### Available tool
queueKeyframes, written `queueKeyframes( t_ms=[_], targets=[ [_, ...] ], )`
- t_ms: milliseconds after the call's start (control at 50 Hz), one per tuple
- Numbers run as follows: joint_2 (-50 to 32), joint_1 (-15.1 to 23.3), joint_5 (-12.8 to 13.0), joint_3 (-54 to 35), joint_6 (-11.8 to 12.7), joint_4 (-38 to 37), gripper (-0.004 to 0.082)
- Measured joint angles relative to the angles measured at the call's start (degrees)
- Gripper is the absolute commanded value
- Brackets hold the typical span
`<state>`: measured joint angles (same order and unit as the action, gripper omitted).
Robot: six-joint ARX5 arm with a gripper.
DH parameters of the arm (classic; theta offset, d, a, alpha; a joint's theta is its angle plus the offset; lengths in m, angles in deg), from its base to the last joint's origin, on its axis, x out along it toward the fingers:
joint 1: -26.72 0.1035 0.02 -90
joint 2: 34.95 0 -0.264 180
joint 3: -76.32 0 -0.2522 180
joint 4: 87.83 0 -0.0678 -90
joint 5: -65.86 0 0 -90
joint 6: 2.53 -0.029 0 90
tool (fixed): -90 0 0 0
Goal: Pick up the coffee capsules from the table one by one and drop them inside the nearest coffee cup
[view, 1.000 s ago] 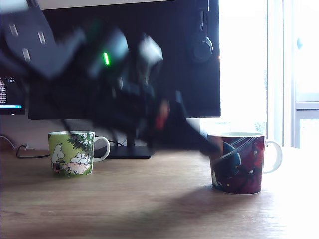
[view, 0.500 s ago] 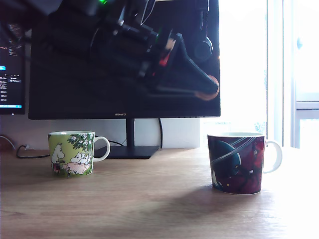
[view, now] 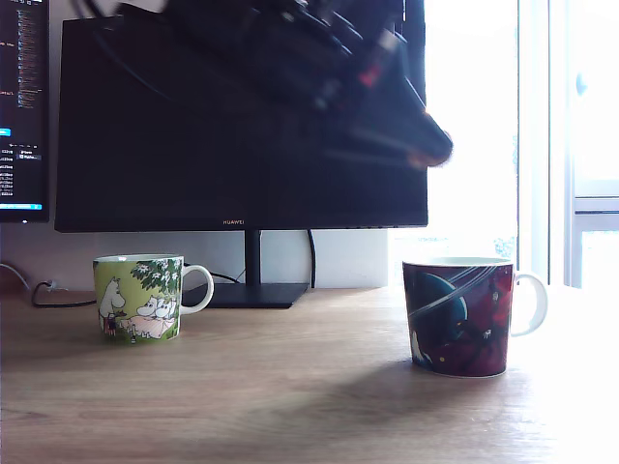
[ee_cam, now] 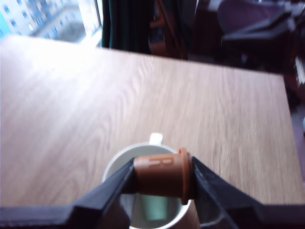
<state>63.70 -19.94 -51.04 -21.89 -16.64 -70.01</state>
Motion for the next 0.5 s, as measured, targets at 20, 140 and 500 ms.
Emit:
queueKeyframes(
  t_ms=[20, 140, 500],
  targets=[
    [0.5, -0.15, 0.35, 0.35, -0.17, 0.61, 0.0157],
    [3.15, -0.98, 3.02, 2.99, -0.81, 4.61, 0.0157],
    [8.96, -2.08, 6.12, 13.94, -3.17, 15.69, 0.0157]
  ],
)
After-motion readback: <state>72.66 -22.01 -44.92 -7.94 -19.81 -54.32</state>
